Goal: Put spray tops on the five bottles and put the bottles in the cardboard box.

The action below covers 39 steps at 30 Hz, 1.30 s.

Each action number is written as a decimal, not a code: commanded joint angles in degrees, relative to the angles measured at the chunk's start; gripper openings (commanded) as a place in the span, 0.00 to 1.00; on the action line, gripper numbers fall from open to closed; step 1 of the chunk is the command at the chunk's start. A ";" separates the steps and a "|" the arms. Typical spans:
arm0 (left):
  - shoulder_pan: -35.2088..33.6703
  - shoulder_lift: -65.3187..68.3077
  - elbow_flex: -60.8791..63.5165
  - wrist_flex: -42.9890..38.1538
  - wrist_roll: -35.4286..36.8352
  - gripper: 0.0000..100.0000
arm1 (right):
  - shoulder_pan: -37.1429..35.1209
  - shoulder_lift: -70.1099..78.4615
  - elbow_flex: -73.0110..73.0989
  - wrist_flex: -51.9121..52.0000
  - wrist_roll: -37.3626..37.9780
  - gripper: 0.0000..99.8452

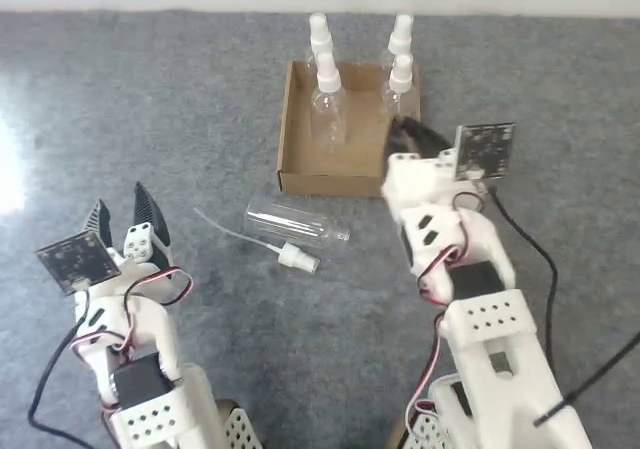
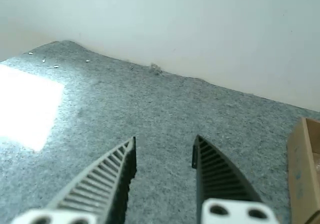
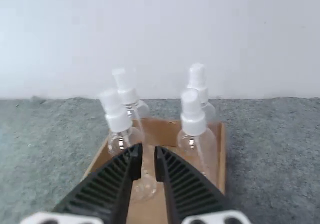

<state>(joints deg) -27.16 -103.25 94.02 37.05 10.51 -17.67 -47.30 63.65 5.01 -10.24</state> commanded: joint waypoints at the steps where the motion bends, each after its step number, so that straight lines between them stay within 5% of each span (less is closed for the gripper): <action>1: -0.18 -1.14 -0.57 -2.02 -0.18 0.17 | -6.99 -4.00 -0.62 2.51 5.01 0.01; 9: -0.18 -1.14 -0.57 -2.02 -0.18 0.17 | -17.45 -4.00 -0.62 5.32 7.82 0.02; 26: -0.09 -1.14 -0.48 -2.02 -0.26 0.17 | -26.42 -2.86 -5.98 9.63 12.31 0.01; 39: -0.09 -1.14 -0.48 -2.02 -0.35 0.17 | -28.70 24.75 -21.27 9.63 12.66 0.02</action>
<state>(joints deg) -27.16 -103.25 94.02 37.05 10.51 -45.71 -26.99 48.79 14.51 1.19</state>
